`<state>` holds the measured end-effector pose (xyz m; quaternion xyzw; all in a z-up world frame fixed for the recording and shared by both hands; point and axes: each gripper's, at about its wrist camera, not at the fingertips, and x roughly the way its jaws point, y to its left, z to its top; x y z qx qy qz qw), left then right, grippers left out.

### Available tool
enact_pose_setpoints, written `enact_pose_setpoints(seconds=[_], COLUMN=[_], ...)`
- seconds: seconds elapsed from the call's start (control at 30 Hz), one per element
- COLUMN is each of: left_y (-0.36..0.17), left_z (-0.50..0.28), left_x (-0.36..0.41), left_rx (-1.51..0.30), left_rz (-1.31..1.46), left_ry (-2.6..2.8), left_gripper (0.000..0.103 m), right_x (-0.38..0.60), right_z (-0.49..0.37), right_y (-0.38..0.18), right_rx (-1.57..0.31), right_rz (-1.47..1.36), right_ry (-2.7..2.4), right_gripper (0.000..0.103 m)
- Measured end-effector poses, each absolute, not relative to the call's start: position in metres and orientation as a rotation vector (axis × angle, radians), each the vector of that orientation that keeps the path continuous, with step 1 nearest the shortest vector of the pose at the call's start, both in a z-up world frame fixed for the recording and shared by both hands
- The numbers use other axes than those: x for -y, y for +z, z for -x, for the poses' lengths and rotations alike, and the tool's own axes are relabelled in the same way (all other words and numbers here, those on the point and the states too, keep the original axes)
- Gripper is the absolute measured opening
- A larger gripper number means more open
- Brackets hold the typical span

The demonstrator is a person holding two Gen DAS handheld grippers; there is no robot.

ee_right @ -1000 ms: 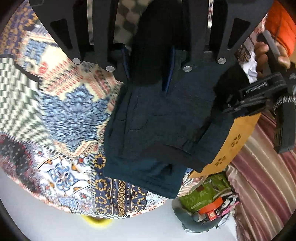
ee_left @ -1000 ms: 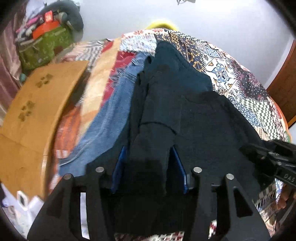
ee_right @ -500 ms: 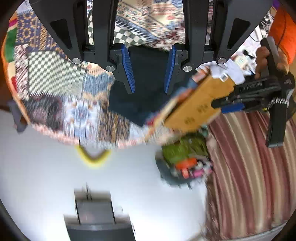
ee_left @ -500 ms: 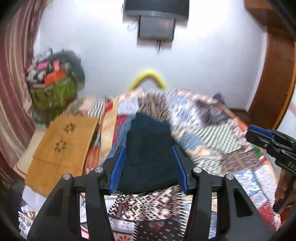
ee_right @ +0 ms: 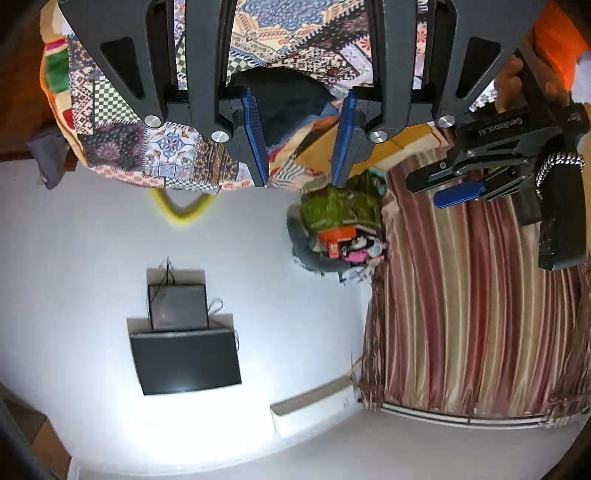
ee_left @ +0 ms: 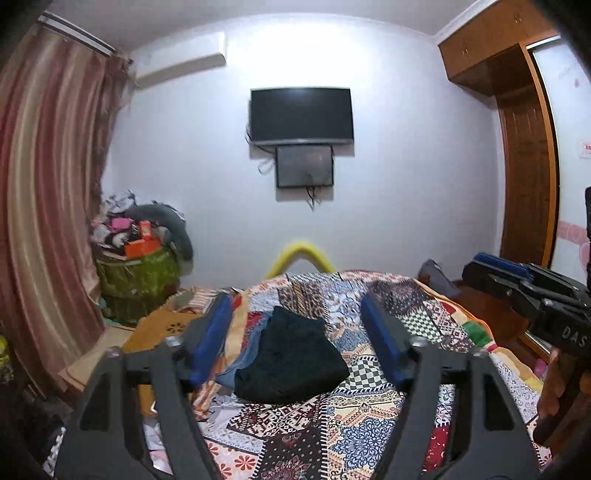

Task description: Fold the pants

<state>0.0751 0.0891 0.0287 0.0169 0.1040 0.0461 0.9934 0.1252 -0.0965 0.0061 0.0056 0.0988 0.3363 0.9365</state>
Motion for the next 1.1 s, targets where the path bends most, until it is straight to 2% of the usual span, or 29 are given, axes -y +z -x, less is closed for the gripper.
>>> enact_pose_setpoints(seconds=[0.1,0.2,0.33,0.43,1.1], left_y=[0.026,0.023,0.02,0.018,0.011], left_z=[-0.056,-0.045,-0.037,-0.033,-0.032], left_x=[-0.086,-0.086,-0.086,-0.087,-0.088], left_rx=[-0.192,-0.185,-0.185,-0.185,-0.197], left_rz=[-0.021,-0.01,-0.001,0.005,0.009], left_ry=[0.11,0.127,0.135,0.137,0.121], left_gripper=[0.095,0.102,0.103,0.103,0.103], right_x=[0.098,0.102,0.106,0.109,0.115], right_z=[-0.108,-0.101,-0.098,-0.096,-0.086], right_y=[0.002,-0.003,-0.005,-0.004,-0.012], right_rx=[-0.195,-0.197,-0.191,-0.187,-0.191], right_rz=[-0.008,-0.019,-0.016,-0.026,-0.009], right_ry=[0.662,0.635,0.581,0.556,0.508], right_gripper=[0.05,0.067,0.089,0.1,0.102])
